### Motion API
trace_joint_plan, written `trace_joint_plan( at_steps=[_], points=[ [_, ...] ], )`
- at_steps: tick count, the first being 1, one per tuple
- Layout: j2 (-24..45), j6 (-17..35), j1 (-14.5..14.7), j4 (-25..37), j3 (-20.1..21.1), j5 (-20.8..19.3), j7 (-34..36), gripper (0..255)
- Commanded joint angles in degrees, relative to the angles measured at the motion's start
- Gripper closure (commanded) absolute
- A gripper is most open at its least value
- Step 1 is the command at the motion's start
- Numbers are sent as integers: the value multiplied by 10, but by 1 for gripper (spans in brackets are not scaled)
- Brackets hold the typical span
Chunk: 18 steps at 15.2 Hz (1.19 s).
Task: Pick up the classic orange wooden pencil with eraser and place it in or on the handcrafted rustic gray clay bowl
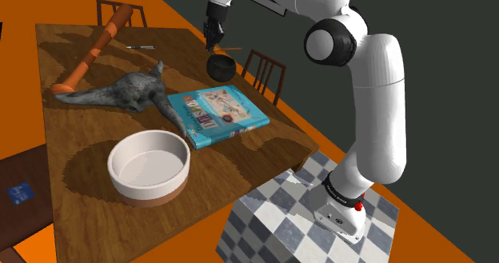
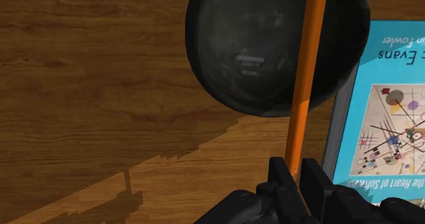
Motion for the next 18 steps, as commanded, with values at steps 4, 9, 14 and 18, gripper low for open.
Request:
trace_joint_plan(
  at_steps=[4,9,14,18],
  points=[
    [-11,45,6,-57,-1,-1,-9,255],
    [-12,72,9,-85,-1,0,-14,255],
    [-12,72,9,-85,-1,0,-14,255],
    [-13,72,9,-87,-1,0,-14,0]
  ],
)
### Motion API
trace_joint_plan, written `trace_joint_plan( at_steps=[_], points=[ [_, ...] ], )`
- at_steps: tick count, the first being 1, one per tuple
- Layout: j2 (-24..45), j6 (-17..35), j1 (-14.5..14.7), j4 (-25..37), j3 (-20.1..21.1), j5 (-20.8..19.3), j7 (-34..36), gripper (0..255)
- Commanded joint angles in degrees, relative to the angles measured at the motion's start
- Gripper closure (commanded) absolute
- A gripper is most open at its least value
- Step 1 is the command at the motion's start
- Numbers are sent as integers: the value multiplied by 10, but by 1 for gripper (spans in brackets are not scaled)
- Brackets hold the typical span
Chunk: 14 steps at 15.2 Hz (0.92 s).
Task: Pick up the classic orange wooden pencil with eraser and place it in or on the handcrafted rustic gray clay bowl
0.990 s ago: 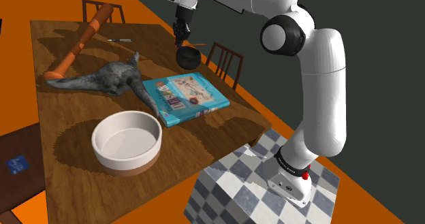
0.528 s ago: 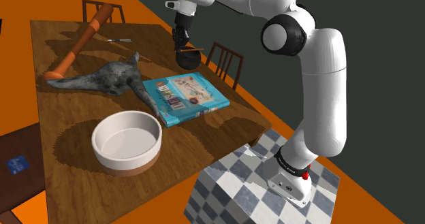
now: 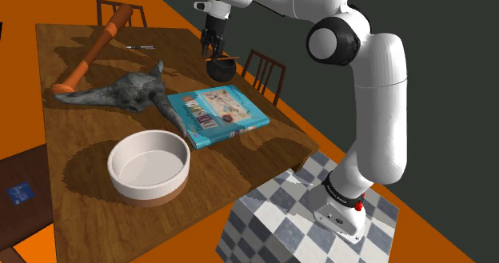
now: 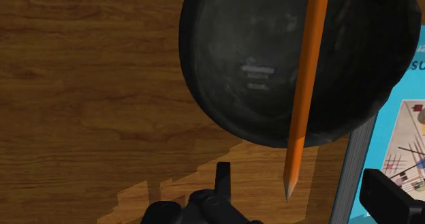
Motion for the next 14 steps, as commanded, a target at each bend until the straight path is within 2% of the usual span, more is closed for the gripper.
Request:
trace_joint_plan(
  at_steps=[1,3,7,14],
  points=[
    [0,0,0,0,0,0,0,0],
    [1,-1,0,1,0,0,0,0],
    [24,-87,-18,111,0,1,9,0],
    [24,-87,-19,111,0,1,9,0]
  ],
)
